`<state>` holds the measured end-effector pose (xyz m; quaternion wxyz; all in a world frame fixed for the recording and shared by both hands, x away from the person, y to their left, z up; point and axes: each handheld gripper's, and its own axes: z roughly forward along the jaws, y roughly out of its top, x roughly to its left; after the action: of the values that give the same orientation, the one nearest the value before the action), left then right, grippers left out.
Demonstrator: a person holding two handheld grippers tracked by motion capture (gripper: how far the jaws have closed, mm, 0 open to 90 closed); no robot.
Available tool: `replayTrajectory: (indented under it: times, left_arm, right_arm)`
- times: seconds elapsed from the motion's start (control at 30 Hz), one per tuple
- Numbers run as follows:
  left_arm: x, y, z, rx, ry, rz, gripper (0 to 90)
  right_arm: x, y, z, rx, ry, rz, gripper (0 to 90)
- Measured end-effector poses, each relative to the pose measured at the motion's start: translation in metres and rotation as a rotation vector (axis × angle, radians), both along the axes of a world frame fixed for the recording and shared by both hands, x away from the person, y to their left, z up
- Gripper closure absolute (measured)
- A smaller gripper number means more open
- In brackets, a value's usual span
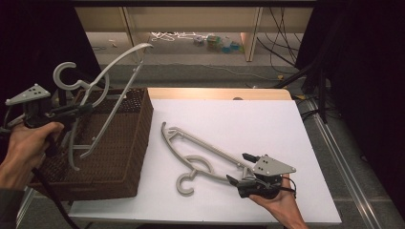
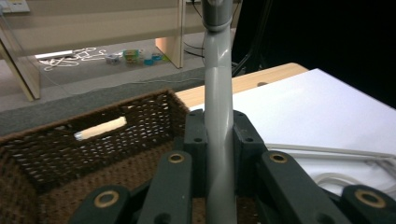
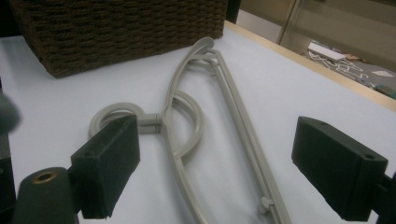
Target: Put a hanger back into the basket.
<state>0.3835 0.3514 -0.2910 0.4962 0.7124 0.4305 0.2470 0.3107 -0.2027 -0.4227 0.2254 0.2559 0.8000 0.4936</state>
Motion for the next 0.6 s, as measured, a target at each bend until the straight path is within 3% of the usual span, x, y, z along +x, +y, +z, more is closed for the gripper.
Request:
replayTrajectory:
  times: [0.2,0.37,0.6]
  left_arm:
    - [0.004,0.013,-0.013,0.023,0.015,0.022,79.3]
    - [0.006,0.027,-0.040,0.066,0.064,0.049,79.3]
    - [0.003,0.036,-0.059,0.087,0.097,0.051,79.3]
  right_arm:
    - [0.000,0.000,-0.001,-0.001,0.005,-0.001,16.2]
    - [0.000,-0.001,0.000,-0.008,0.015,0.006,16.2]
    - [0.001,-0.001,-0.001,-0.013,0.018,0.003,16.2]
